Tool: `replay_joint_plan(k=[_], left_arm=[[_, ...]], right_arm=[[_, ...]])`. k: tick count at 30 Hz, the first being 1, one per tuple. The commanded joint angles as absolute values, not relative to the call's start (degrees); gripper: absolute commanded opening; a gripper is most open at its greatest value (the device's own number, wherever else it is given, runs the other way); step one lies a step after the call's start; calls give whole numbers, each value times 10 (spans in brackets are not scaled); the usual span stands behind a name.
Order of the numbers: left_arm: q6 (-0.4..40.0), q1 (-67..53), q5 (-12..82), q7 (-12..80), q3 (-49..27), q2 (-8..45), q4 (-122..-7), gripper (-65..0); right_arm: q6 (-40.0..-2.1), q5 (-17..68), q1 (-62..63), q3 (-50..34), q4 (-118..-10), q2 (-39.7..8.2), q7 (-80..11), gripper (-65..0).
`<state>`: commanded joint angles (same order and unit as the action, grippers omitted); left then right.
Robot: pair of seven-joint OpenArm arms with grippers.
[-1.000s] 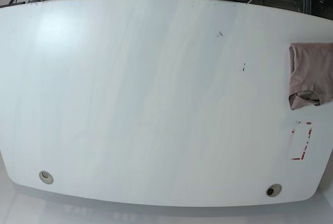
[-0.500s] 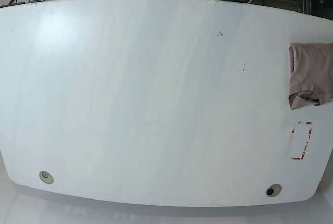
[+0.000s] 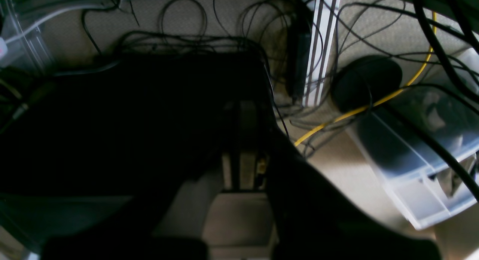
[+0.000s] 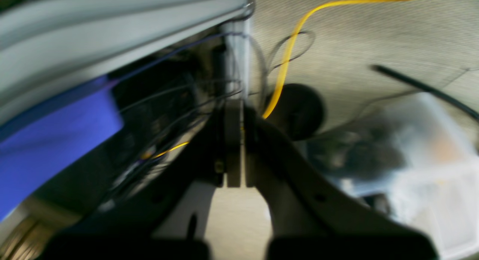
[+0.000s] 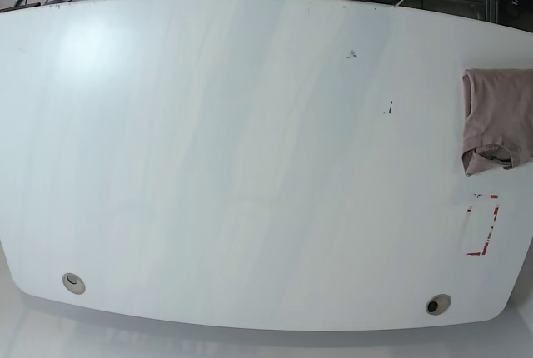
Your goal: Layout the t-shirt on the table in an organized manner, then fold the t-shirt properly
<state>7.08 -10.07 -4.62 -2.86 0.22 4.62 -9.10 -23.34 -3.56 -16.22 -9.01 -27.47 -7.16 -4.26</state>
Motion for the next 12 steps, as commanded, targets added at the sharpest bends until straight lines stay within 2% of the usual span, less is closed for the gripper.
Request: replay_joint_plan(k=[2,8,12], left_arm=[[70,-101,-46,-28,2,46,-91,-649],[24,-101,-47,-29,3,39,-91,-649],[23,-101,-47,-30,3,28,-92,-649]], right_arm=[[-232,-44,-158,-90,-274,-69,-43,-637],[-229,-66,-155,-90,-274,-65,-43,-637],[-229,-70,-155,-90,-274,-58,-42,-637]])
